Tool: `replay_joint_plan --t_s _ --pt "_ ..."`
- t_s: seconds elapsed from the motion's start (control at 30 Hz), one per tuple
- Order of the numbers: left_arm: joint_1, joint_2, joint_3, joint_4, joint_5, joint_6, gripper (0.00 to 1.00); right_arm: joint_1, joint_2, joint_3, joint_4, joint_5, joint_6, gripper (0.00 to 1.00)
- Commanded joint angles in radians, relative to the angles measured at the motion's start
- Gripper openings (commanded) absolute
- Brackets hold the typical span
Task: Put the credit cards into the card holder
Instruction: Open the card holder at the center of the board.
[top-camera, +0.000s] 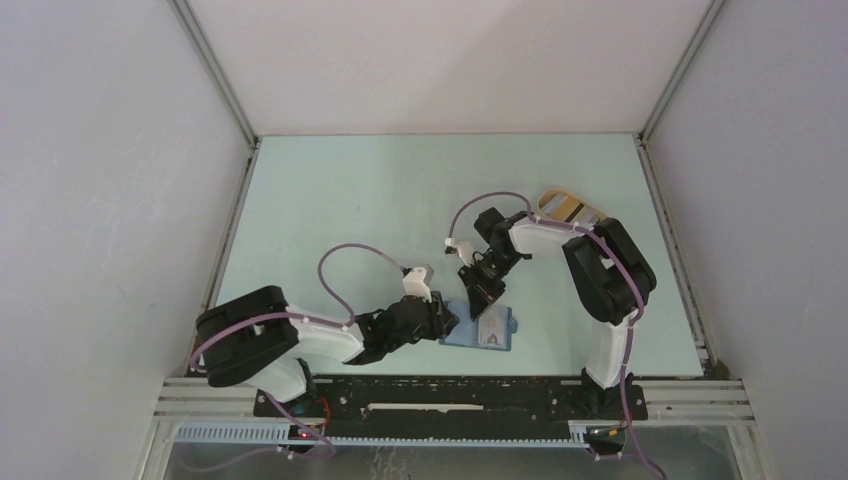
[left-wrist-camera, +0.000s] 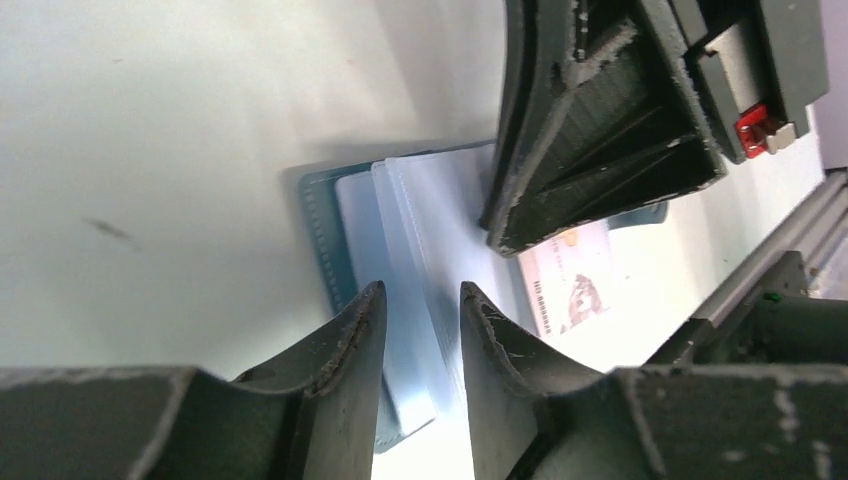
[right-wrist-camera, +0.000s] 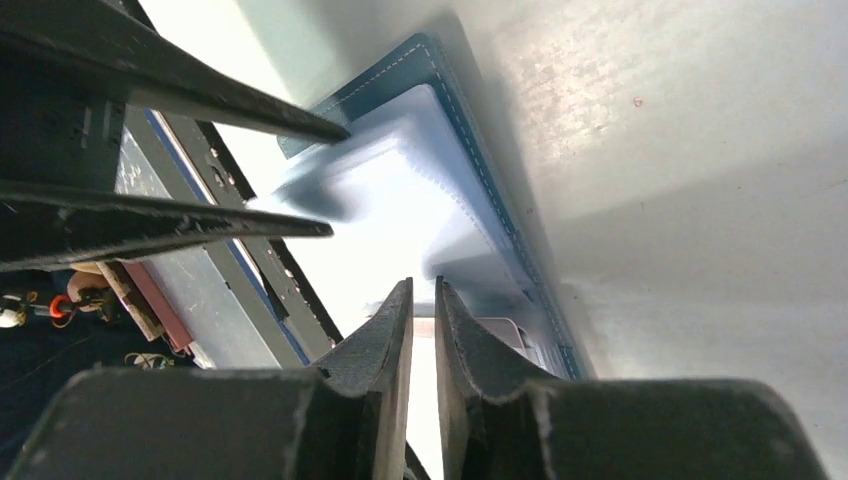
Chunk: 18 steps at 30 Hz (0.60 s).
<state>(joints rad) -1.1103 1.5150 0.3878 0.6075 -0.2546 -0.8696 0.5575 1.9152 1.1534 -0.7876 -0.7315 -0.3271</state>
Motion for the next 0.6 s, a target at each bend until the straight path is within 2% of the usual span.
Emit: replay_joint_plan --t_s 0.0,0.13,0.27,0.4,0.57 --pt "-0.003 -0.097 0.031 -0.248 -0.115 -0.006 0.38 0.019 0.007 0.024 -0.001 0.045 -0.002 0.23" --pt "-0.018 -0.201 0.034 -0.329 -0.153 0.054 0.39 0.028 0.002 0.025 -0.004 0.046 -0.008 0.24" --pt "-0.040 -0.260 0.023 -0.216 -0.020 0.168 0.42 0.037 -0.016 0.026 -0.007 0.038 -0.014 0.24" --pt "-0.057 -0.189 0.039 -0.075 0.099 0.223 0.41 0.036 -0.050 0.027 -0.017 0.025 -0.028 0.25" --pt "-0.071 -0.080 0.072 -0.015 0.132 0.238 0.40 0.029 -0.079 0.028 -0.029 0.021 -0.048 0.26"
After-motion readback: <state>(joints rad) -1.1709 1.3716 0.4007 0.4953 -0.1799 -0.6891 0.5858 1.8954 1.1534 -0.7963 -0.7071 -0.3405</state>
